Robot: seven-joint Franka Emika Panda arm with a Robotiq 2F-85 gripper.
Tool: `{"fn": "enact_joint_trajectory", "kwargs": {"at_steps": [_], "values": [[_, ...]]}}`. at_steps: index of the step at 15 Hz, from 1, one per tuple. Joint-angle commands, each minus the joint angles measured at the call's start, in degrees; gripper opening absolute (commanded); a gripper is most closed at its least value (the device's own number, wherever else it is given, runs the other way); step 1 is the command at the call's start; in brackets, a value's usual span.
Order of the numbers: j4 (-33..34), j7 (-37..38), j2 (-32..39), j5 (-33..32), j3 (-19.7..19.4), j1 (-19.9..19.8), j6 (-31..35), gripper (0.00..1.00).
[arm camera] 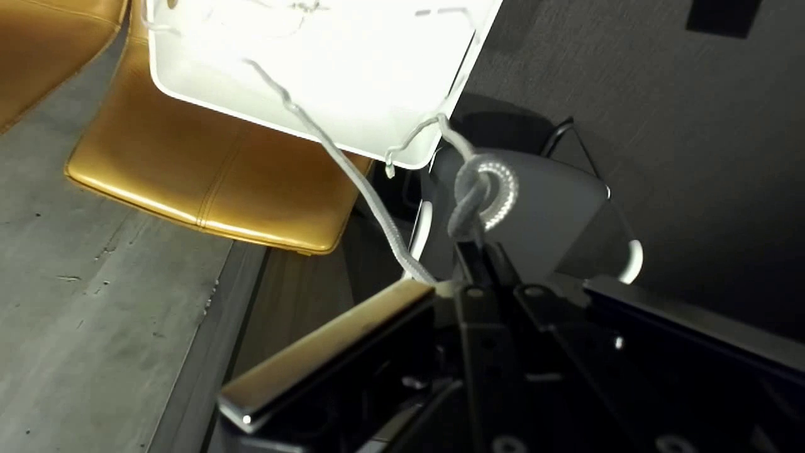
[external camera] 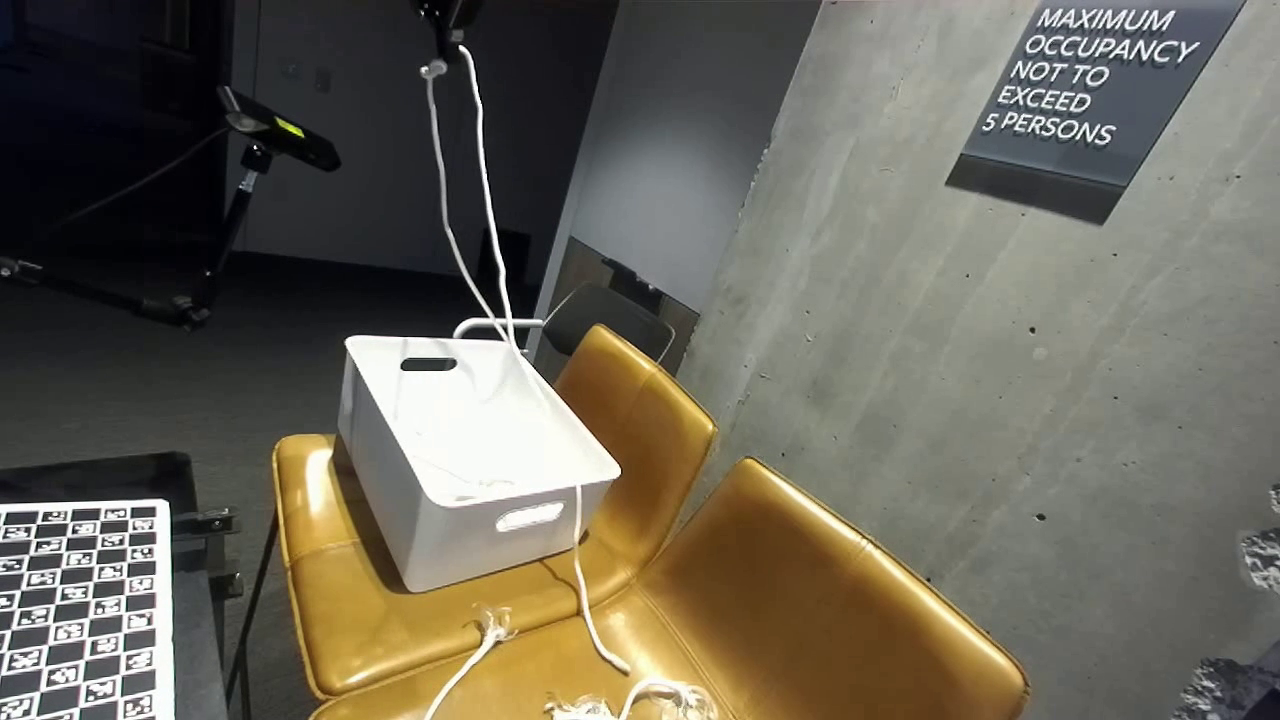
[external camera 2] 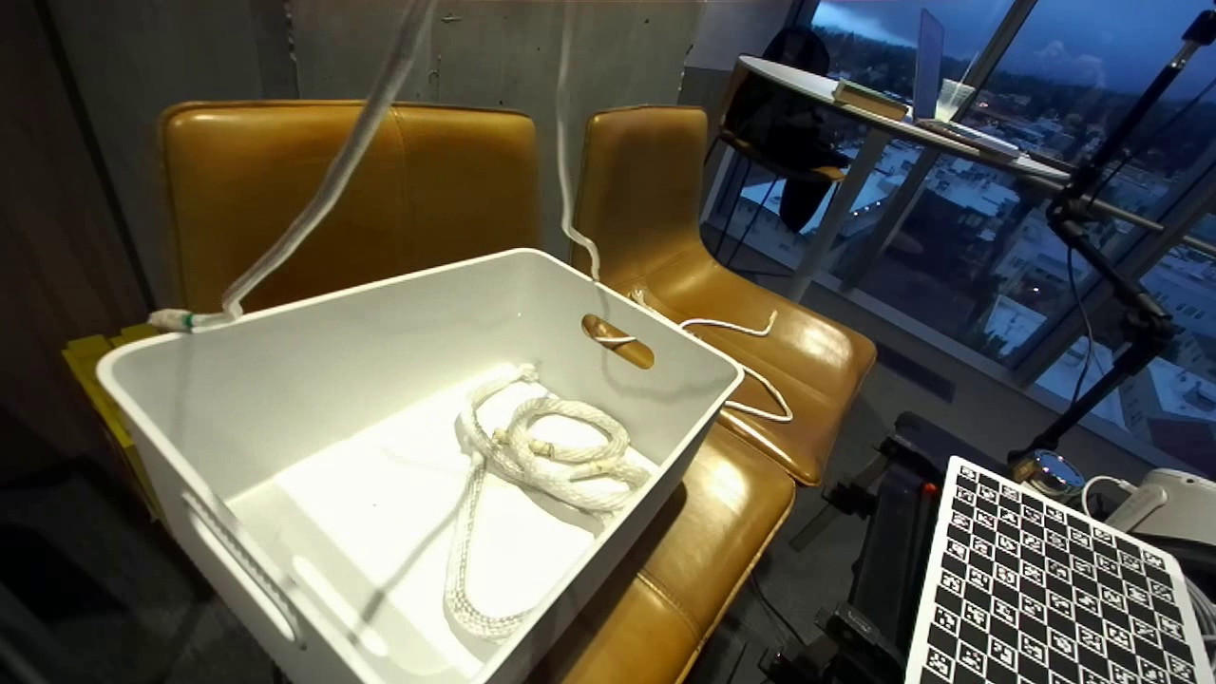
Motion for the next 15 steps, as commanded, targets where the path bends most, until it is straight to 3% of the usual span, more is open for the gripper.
{"fn": "enact_joint_trajectory", "kwargs": {"at_steps": [1, 9, 15], "values": [[-4.6, -1.3, -5.9, 2.8, -0.1, -0.5, 0.2, 0.01], [-9.1, -2.3, -6.3, 3.0, -2.1, -3.5, 1.5, 0.01], [-8.2, -4.0, -0.8, 2.5, -4.1, -5.8, 5.3, 0.01]]}}
